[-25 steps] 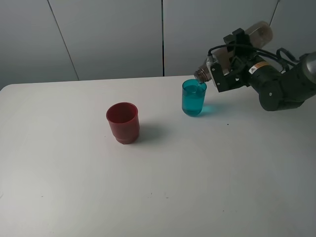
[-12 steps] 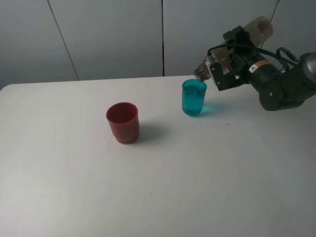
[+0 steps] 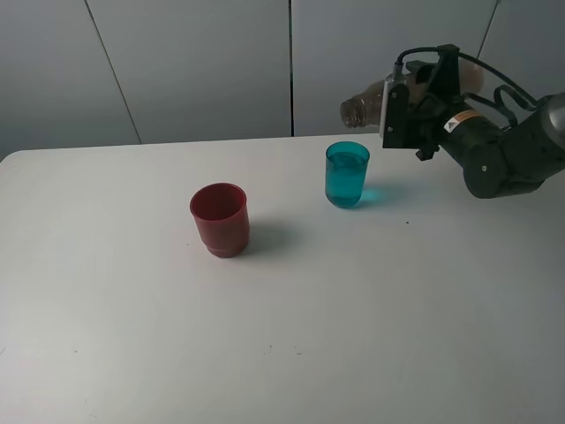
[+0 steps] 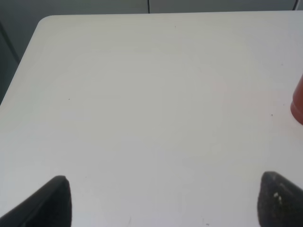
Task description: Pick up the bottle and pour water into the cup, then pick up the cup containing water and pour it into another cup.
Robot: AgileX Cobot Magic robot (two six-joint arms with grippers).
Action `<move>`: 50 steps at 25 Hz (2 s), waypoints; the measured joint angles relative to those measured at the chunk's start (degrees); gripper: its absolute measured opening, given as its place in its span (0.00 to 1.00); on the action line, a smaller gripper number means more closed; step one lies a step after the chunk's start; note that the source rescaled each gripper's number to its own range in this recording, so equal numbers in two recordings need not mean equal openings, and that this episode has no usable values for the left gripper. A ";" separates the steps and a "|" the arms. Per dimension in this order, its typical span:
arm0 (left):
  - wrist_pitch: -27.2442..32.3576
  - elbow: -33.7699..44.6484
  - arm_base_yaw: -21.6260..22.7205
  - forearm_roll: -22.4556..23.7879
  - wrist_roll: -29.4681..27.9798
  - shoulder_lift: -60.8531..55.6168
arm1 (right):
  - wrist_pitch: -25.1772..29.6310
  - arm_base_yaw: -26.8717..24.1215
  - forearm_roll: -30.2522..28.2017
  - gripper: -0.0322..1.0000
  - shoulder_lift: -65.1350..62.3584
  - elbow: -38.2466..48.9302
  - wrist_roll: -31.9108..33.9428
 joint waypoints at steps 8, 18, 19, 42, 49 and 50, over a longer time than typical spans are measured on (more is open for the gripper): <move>0.00 0.00 0.00 0.00 0.00 0.00 | 6.28 0.00 0.00 0.03 -0.30 0.00 17.77; 0.00 0.00 0.00 0.00 0.00 0.00 | 7.49 -1.49 -3.13 0.03 -2.61 0.00 57.88; 0.00 0.00 0.00 0.00 0.00 0.00 | 7.49 -2.16 -4.25 0.03 -2.61 0.00 62.92; 0.00 0.00 0.00 0.00 0.00 0.00 | 5.70 -12.58 -13.51 0.03 3.82 -0.25 93.22; 0.00 0.00 0.00 0.00 0.00 0.00 | 0.43 -12.58 -13.40 0.03 7.82 -1.49 93.11; 0.00 0.00 0.00 0.00 0.00 0.00 | 0.43 -12.58 -13.40 0.03 8.12 -1.53 93.11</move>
